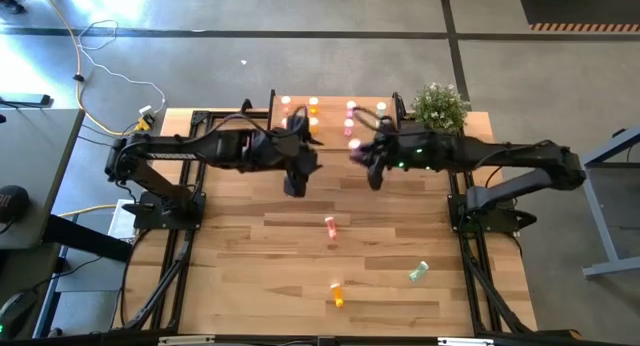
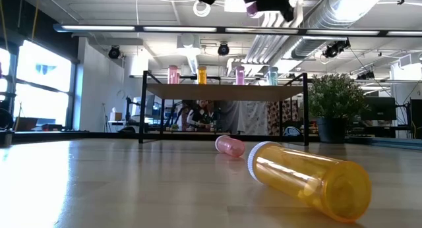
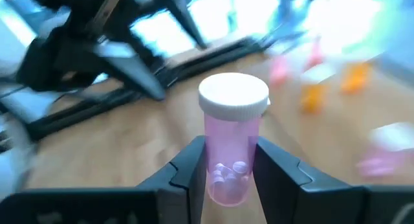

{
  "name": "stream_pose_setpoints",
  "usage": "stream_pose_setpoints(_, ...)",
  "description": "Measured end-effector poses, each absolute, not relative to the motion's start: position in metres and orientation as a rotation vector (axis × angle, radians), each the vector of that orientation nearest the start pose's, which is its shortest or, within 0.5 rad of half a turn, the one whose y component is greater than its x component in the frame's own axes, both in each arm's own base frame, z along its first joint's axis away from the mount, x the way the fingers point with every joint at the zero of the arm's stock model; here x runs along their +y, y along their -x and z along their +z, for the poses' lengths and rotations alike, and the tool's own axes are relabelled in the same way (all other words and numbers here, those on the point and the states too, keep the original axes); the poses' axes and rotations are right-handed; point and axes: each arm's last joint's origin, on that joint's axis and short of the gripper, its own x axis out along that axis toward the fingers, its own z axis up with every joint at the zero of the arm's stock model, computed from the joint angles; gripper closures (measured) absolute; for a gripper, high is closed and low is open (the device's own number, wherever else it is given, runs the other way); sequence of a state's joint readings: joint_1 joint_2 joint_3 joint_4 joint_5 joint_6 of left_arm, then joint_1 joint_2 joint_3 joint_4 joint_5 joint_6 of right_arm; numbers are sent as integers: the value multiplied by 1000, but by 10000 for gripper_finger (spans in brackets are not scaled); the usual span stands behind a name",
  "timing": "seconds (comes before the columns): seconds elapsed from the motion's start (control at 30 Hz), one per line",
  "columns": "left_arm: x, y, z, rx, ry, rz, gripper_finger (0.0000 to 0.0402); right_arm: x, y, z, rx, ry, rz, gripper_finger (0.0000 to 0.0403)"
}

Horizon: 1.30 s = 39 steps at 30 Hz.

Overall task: Pick and place medicine bottles onto shelf by color
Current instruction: Put the purple pill bottle on the shelf aligned with the other purple pill bottles

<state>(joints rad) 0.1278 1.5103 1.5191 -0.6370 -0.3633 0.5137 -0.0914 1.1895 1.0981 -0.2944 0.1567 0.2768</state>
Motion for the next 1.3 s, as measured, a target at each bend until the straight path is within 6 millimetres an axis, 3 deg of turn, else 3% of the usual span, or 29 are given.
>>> stream_pose_setpoints(0.2,66,-299,390,707,-462,386,165,-33,-224,380,195,-117,-539,299)
stream_pose_setpoints(0.37,75,-286,399,686,-432,425,165,-35,-211,381,224,-77,-683,299)
stream_pose_setpoints(0.53,83,-281,401,687,-420,451,165,-37,-213,345,272,-110,-748,299)
stream_pose_setpoints(1.0,100,-275,398,709,-385,451,165,-34,-214,252,-32,-193,-629,299)
stream_pose_setpoints(1.1,103,-274,398,712,-383,466,165,-34,-219,235,-76,-176,-611,299)
stream_pose_setpoints(1.3,106,-273,398,717,-381,491,165,-36,-242,206,10,-149,-621,299)
